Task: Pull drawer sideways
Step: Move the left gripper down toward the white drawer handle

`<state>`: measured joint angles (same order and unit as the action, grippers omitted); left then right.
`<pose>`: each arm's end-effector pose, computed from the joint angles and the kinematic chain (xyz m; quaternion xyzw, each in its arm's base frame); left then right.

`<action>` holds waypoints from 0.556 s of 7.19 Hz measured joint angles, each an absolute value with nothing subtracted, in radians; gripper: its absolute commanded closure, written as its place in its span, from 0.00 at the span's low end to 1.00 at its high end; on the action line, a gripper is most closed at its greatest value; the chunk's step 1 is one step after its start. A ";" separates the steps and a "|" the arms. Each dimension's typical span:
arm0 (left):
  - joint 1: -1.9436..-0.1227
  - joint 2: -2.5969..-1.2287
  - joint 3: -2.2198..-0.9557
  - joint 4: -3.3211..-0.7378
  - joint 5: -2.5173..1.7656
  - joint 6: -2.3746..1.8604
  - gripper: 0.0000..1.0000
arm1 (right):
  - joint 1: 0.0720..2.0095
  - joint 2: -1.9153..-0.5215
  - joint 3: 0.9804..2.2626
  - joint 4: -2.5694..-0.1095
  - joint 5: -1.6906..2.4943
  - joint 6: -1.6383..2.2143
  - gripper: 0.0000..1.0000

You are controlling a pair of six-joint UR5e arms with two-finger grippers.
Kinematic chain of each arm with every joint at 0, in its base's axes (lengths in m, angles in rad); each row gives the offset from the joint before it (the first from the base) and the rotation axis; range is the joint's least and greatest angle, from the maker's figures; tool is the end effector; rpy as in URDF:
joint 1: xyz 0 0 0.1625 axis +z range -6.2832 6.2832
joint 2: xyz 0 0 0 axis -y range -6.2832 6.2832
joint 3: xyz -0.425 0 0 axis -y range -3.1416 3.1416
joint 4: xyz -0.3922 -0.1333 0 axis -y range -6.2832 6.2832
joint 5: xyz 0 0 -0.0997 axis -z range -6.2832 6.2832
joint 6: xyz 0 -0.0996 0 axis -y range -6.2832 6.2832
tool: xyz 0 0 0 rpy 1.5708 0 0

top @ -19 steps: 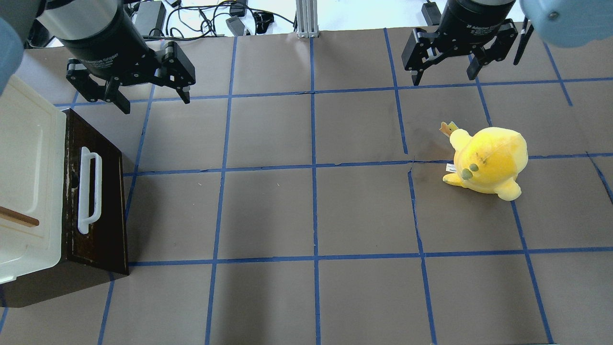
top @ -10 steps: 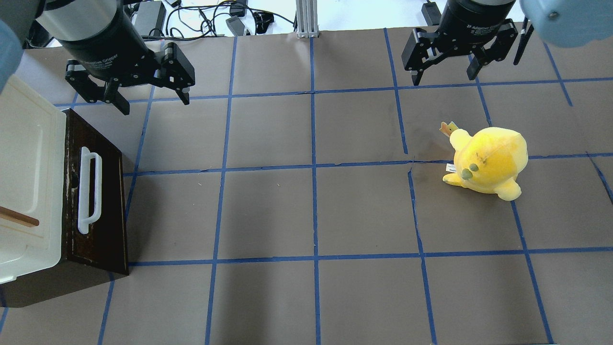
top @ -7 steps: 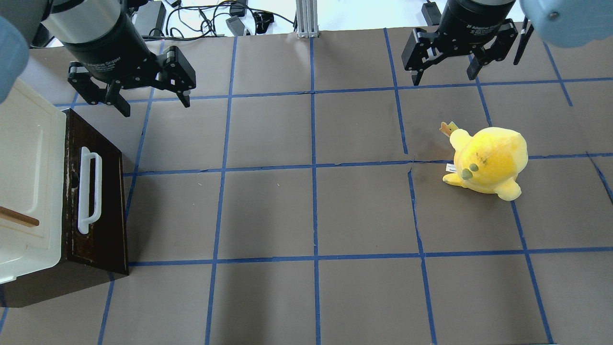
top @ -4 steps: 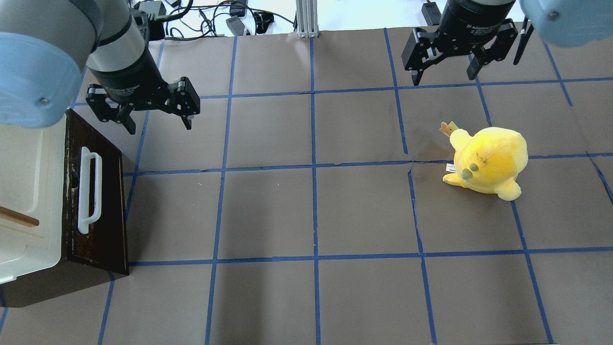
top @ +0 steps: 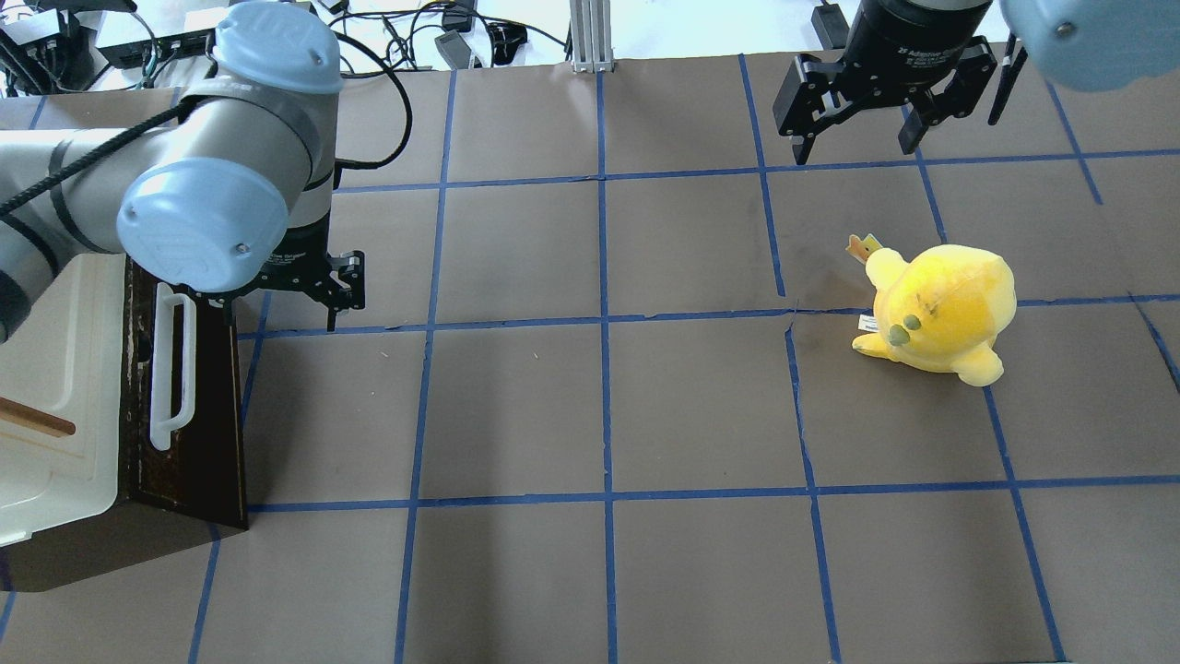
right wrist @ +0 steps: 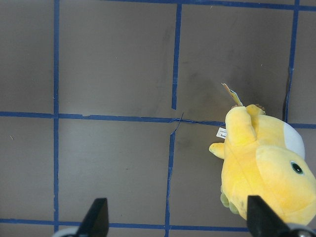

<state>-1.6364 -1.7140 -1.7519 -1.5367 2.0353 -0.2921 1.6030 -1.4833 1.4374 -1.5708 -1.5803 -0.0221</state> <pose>-0.1214 -0.4956 0.3443 -0.0757 0.9605 0.0980 0.2492 0.1494 -0.5286 0.5090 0.0270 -0.9994 0.0230 0.0046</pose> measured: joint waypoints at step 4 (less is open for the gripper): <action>-1.722 -1.863 -1.785 -1.631 2.428 -0.518 0.00 | 1.603 -1.483 1.437 -1.571 -1.580 -0.021 0.00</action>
